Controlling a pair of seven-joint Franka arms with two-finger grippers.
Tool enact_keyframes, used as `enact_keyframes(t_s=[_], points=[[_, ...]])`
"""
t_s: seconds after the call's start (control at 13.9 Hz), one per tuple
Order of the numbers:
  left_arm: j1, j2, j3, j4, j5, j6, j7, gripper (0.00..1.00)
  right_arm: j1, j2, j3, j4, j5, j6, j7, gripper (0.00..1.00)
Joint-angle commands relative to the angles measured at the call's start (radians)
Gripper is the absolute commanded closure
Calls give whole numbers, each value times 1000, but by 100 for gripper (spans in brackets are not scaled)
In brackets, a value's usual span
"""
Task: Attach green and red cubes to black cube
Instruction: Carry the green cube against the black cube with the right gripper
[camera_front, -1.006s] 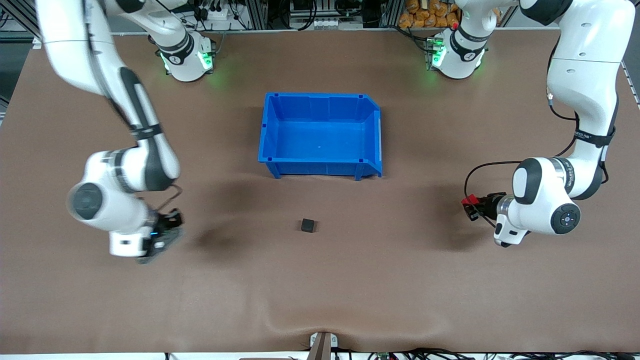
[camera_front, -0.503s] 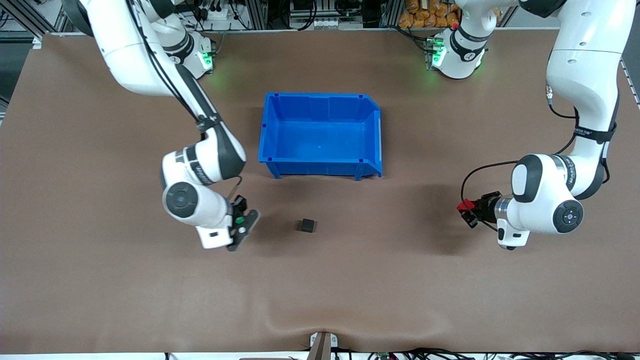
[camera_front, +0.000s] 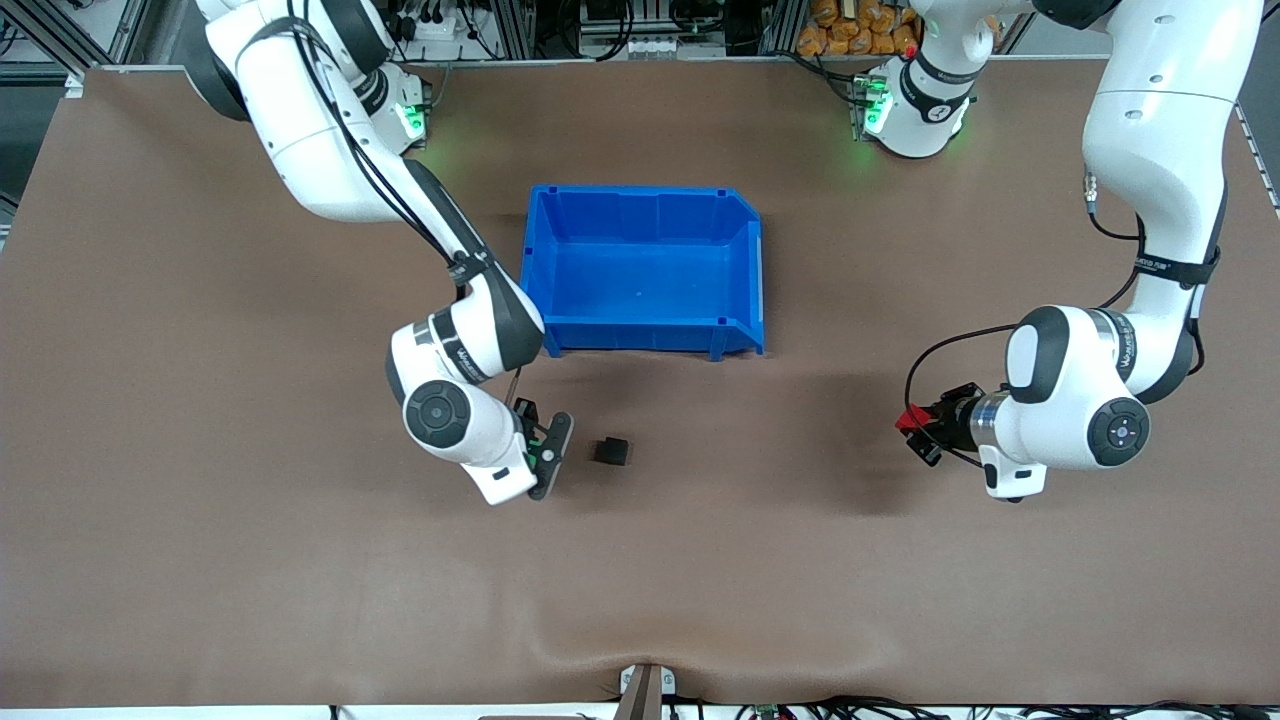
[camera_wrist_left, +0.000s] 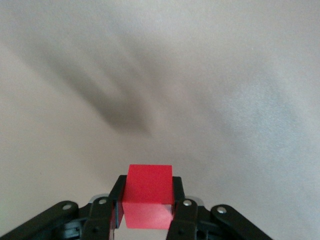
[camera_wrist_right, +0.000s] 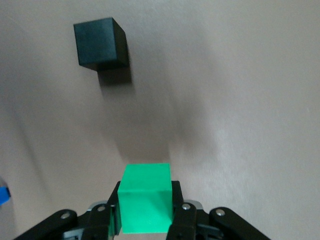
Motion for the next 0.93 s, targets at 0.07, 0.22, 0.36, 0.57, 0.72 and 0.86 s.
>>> enact_keyframes(t_s=[0.07, 0.22, 0.36, 0.57, 0.72, 0.86], points=[[-32, 31, 1, 38, -39, 3, -84, 100, 52, 51, -6, 61, -43, 45, -42, 100], [-43, 42, 2, 69, -73, 3, -118, 100, 63, 55, -8, 58, -43, 45, -40, 100], [-64, 43, 2, 72, -93, 5, -170, 100, 74, 58, -6, 57, -43, 46, -32, 100], [-77, 49, 2, 74, -93, 26, -212, 100, 86, 69, -6, 55, -41, 74, -34, 100], [-77, 48, 2, 74, -94, 26, -213, 100, 92, 77, -6, 55, -41, 94, -32, 100], [-75, 42, 2, 74, -107, 26, -215, 100, 103, 78, -6, 55, -41, 106, -31, 100]])
